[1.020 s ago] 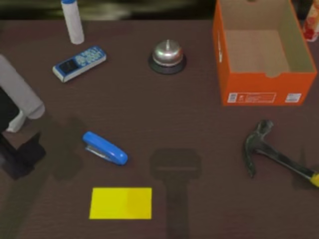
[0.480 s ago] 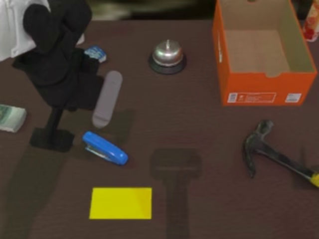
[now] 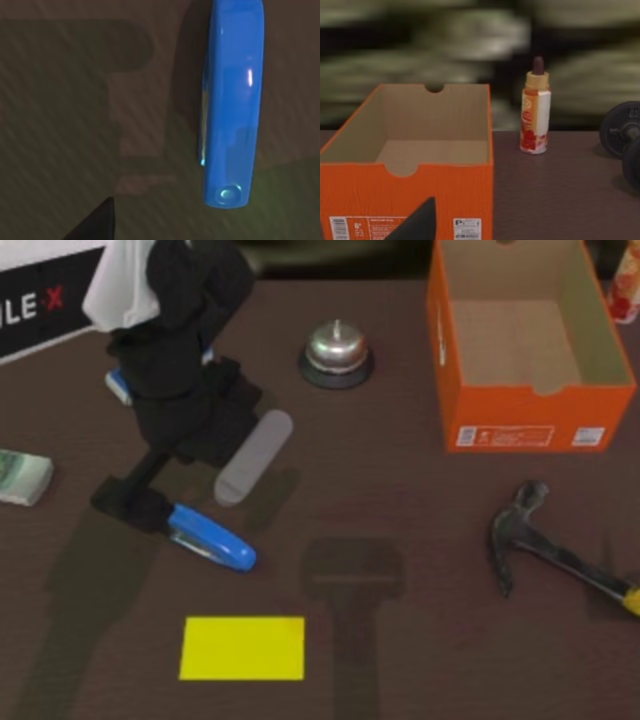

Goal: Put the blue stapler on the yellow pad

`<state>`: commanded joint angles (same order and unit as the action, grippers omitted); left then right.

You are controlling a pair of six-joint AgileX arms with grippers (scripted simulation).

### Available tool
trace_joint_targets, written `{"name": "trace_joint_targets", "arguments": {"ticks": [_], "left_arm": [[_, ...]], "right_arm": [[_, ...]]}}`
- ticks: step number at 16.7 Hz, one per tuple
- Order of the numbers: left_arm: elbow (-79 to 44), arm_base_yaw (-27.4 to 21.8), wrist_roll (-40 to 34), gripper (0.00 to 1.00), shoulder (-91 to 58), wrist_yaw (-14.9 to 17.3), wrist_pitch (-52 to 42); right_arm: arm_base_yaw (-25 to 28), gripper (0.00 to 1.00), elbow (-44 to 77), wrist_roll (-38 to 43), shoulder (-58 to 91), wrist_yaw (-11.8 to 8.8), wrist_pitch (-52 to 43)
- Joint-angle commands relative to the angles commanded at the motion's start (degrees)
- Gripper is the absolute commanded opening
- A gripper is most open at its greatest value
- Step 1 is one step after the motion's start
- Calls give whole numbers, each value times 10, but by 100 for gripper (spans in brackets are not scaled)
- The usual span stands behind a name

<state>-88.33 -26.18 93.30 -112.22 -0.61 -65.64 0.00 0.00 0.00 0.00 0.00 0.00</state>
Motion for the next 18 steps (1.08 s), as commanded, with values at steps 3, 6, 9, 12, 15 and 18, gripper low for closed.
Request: {"name": "trace_joint_targets", "arguments": {"ticks": [3, 6, 9, 12, 15, 18], "left_arm": [[2, 3, -1, 100, 2, 0, 1], [19, 2, 0, 100, -7, 0, 24], [61, 2, 2, 100, -34, 0, 97], [107, 3, 3, 100, -63, 0, 175], [127, 3, 4, 100, -78, 1, 204], [127, 3, 4, 100, -78, 1, 204]], "right_arm": [[0, 100, 0, 0, 0, 0, 0], [0, 100, 0, 0, 0, 0, 0], [0, 100, 0, 0, 0, 0, 0], [0, 100, 0, 0, 0, 0, 0], [0, 100, 0, 0, 0, 0, 0], [0, 100, 0, 0, 0, 0, 0]]}}
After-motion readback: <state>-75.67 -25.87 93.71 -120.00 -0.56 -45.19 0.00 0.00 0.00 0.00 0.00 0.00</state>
